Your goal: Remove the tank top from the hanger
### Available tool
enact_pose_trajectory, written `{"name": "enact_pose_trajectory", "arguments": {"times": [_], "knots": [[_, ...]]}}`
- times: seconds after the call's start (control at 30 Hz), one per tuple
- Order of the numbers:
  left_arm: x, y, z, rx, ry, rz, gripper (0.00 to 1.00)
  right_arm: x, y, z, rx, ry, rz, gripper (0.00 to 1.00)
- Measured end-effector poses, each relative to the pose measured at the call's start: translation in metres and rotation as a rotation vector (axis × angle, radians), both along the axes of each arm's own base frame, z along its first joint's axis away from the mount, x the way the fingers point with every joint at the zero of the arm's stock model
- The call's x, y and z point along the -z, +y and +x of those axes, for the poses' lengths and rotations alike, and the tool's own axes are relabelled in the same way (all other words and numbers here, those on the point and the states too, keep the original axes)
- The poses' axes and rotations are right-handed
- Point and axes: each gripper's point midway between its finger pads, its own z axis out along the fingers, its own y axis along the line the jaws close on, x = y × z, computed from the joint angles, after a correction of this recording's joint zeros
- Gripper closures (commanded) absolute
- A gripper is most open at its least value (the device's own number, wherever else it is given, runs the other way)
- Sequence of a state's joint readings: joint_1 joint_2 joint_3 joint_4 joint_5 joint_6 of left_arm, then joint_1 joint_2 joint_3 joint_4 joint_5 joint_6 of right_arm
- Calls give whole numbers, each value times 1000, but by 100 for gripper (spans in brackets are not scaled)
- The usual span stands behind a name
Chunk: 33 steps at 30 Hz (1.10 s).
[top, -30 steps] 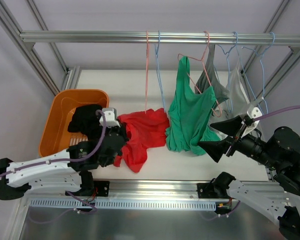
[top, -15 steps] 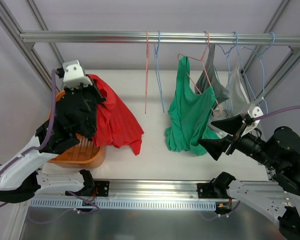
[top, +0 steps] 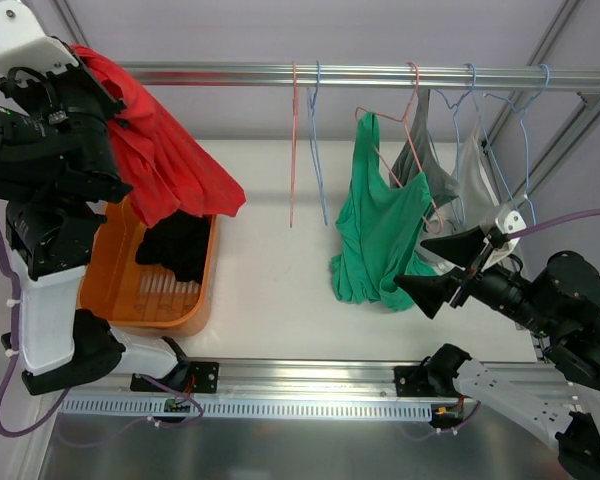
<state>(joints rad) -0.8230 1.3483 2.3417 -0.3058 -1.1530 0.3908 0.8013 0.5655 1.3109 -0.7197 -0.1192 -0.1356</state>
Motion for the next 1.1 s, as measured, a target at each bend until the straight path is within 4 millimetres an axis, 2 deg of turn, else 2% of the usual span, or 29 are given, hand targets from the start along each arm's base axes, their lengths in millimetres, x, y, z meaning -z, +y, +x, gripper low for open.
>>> {"name": "enact_pose_trajectory", "arguments": {"times": [0.13,0.3,0.43,0.6,0.67,0.73,1.0,1.1], "knots": [[3,21,0,-88,20,38,100,-1,1,1,0,-3,3,0],[30,36,11,-191,94,100,100,-2,2,2,0,-3,4,0],[71,41,27,-255,190,150,100,1,6,6,0,0,2,0],[142,49,44,-366,341,199,100,18,13,12,0,35,-31,0],[169,54,44,-416,399,220,100,24,15,15,1,49,-45,1],[187,58,41,-449,439,237,100,27,17,17,2,57,-54,1],[200,78,5,-461,398,186,100,31,23,22,2,62,-54,0],[220,73,9,-441,411,190,100,32,27,29,18,78,-51,1]]}}
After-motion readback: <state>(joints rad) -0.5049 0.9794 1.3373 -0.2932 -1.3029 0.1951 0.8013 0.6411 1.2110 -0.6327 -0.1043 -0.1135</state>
